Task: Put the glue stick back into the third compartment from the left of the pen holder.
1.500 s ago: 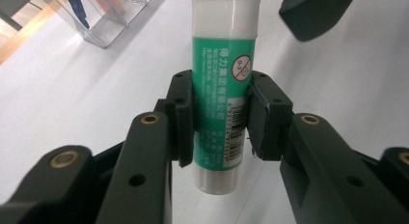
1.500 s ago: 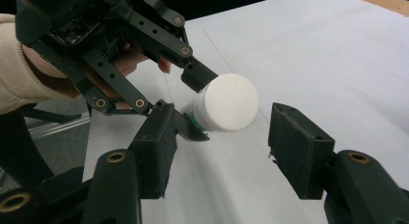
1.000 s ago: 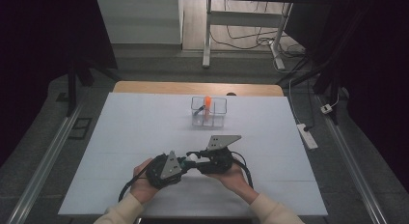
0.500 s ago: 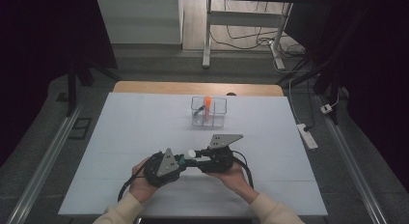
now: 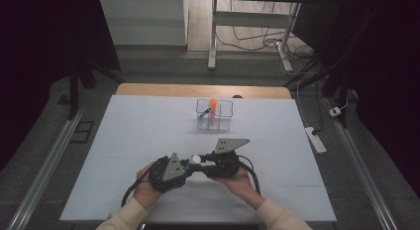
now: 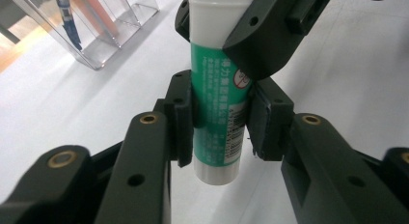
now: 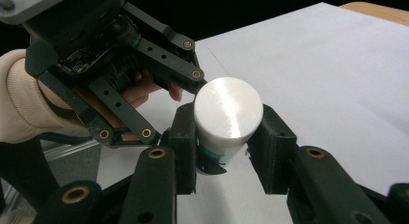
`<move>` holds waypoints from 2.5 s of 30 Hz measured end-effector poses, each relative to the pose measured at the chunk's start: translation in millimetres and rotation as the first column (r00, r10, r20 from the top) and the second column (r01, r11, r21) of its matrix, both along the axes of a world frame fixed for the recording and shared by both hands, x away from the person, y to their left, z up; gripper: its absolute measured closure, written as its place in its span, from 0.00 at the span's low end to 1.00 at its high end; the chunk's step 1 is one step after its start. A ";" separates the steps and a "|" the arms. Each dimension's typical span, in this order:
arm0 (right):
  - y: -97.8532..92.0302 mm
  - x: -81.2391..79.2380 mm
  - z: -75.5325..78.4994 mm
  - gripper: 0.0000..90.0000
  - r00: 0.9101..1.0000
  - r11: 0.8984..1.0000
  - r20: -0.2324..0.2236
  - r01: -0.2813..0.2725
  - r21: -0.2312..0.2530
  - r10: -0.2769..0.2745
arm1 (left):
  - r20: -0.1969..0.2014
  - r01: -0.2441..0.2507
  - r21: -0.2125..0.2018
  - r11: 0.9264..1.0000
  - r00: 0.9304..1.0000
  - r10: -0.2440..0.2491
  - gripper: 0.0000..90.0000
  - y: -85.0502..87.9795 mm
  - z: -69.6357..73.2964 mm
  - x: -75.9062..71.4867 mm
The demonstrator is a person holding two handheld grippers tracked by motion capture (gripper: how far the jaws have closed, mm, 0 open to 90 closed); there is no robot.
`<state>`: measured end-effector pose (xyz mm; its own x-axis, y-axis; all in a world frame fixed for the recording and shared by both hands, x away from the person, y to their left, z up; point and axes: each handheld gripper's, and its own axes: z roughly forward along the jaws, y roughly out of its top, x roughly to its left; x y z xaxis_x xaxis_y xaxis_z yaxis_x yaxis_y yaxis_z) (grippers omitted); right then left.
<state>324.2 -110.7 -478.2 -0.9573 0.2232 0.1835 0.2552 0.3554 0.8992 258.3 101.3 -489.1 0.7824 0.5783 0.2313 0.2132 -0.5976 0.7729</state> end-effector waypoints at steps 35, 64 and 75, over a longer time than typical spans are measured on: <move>-27.4 7.0 27.9 0.71 0.982 0.990 0.125 0.140 0.022 -0.142 | -0.107 -0.160 -0.109 0.981 0.983 0.148 0.46 56.9 0.7 -4.7; -57.5 20.3 49.3 0.71 0.942 0.964 0.205 0.260 0.061 -0.267 | -0.218 -0.275 -0.127 0.953 0.945 0.243 0.37 113.0 -20.2 -18.9; -64.9 48.0 56.1 0.71 0.909 0.933 0.211 0.353 0.063 -0.359 | -0.241 -0.283 -0.116 0.952 0.938 0.250 0.34 117.8 -23.1 -20.0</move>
